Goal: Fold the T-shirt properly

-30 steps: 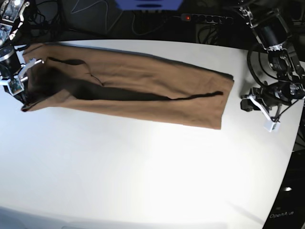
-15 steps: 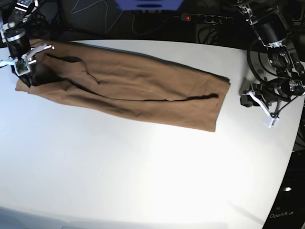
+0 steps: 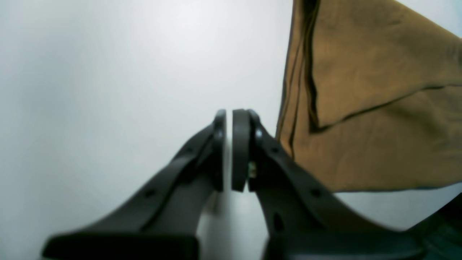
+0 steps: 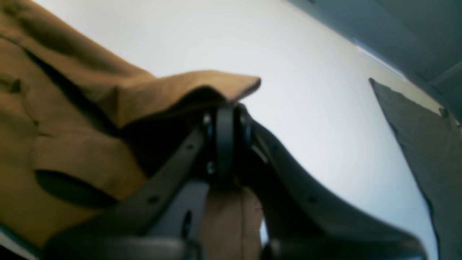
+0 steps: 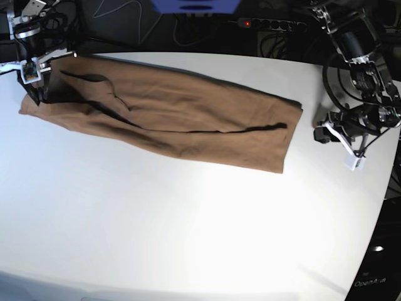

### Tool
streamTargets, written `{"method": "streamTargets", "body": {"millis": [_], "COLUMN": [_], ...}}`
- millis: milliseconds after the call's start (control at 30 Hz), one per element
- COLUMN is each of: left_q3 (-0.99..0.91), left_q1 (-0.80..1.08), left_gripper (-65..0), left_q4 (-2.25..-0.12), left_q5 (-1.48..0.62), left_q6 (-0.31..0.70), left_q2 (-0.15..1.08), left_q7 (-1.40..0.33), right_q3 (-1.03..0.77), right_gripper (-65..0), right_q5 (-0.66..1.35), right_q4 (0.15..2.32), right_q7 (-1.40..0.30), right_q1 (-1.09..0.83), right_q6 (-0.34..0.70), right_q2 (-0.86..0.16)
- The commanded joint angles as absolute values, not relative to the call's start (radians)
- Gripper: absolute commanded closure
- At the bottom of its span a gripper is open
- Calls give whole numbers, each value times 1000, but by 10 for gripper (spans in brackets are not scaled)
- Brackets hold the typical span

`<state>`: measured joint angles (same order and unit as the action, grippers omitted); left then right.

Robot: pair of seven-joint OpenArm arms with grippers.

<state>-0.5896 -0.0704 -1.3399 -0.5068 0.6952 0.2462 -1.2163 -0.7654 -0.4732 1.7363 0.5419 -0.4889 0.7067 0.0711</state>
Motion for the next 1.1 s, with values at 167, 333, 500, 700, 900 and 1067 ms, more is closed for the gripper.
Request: {"method": "streamTargets", "body": {"millis": [167, 333, 500, 700, 900, 1067], "left_q3": [-591, -591, -590, -526, -407, -361], "left_q1": [-127, -151, -186, -213, -217, -211], "left_gripper": [-26, -26, -26, -26, -26, -26], "left_q4": [-1357, -1357, -1357, -1359, -1345, -1247], "left_q5": [-529, -529, -529, -530, -518, -516], "left_q6": [698, 698, 698, 698, 698, 698], "left_q2": [248, 220, 176, 117, 76, 93], "left_q7": [-1205, -1207, -1208, -1199, -1127, -1069], "right_q3": [-771, -768, -765, -765, -765, -768], "right_gripper": [-4, -4, -4, -4, -4, -4], "right_q5": [-458, -458, -458, -458, -458, -458], "right_q4": [1745, 1742, 1733, 1727, 1727, 1733], "right_q7": [570, 570, 570, 570, 570, 570], "right_q1": [-549, -590, -588, -584, -581, -579], "right_q6": [698, 698, 698, 698, 698, 698], "right_q2": [70, 90, 94, 96, 96, 94]}}
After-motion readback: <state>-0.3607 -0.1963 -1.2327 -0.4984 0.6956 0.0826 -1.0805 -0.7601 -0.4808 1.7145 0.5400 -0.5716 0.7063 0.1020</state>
